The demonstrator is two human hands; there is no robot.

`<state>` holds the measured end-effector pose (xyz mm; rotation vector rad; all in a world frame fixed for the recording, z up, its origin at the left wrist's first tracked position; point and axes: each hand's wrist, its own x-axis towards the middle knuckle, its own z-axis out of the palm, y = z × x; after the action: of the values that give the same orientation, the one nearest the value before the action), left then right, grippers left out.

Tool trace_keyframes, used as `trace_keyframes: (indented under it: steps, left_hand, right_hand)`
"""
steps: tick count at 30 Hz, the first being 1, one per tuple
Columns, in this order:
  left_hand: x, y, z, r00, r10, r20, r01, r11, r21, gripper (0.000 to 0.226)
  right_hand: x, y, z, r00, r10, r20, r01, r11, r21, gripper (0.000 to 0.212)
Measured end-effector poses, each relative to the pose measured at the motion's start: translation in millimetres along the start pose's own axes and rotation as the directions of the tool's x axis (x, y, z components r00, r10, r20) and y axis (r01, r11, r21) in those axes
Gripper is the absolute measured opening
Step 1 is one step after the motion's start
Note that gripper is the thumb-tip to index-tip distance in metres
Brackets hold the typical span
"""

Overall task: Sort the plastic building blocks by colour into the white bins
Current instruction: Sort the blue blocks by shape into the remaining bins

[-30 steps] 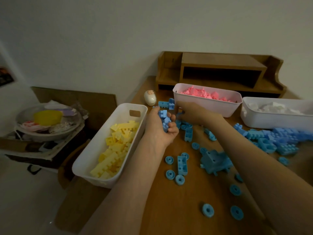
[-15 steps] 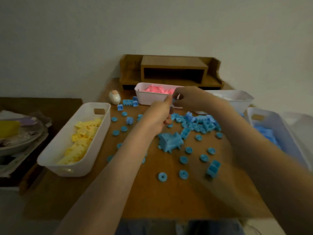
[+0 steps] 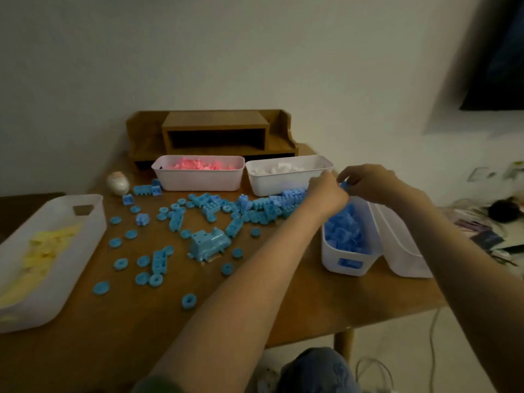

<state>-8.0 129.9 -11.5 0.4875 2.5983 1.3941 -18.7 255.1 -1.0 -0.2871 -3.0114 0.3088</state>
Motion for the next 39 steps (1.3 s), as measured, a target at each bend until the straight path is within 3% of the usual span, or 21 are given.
trace_keyframes:
  steps: [5,13,19,23,29,34,39]
  left_hand:
    - [22.5,-0.7,18.5,0.989,0.038,0.142,-0.085,0.937,0.338,0.065]
    - [21.1,-26.5,-48.4,0.981,0.169,0.095,-0.192,0.909,0.369,0.043]
    - [14.4,-84.4,-132.6,0.999,-0.004,-0.039,0.023,0.879,0.477,0.042]
    - [6.1,-129.1,-167.5,0.974,-0.152,-0.168,0.221,0.798,0.56,0.044]
    - [-4.5,-191.4,-205.2,0.856,-0.289,-0.429,0.506,0.637,0.581,0.052]
    - [13.7,-222.5,-224.5,0.799,-0.35,-0.489,0.587,0.628,0.51,0.047]
    - [25.8,-244.0,-233.1,0.732,-0.364,-0.576,0.661,0.586,0.469,0.041]
  right_hand:
    - [11.1,8.0,4.0,0.999,-0.036,0.027,0.037,0.998,-0.051,0.034]
    - [22.1,-44.7,3.7,0.977,-0.213,-0.03,0.214,0.976,0.042,0.035]
    - [29.9,-125.5,23.5,0.931,-0.364,0.013,0.358,0.92,0.159,0.036]
    - [33.5,-176.6,53.3,0.899,-0.432,0.068,0.413,0.891,0.191,0.041]
    - [46.5,-258.5,99.8,0.835,-0.527,0.16,0.498,0.846,0.19,0.049]
    - [60.5,-315.3,126.4,0.766,-0.61,0.204,0.59,0.793,0.155,0.041]
    - [84.2,-346.6,146.8,0.729,-0.644,0.232,0.647,0.759,0.077,0.052]
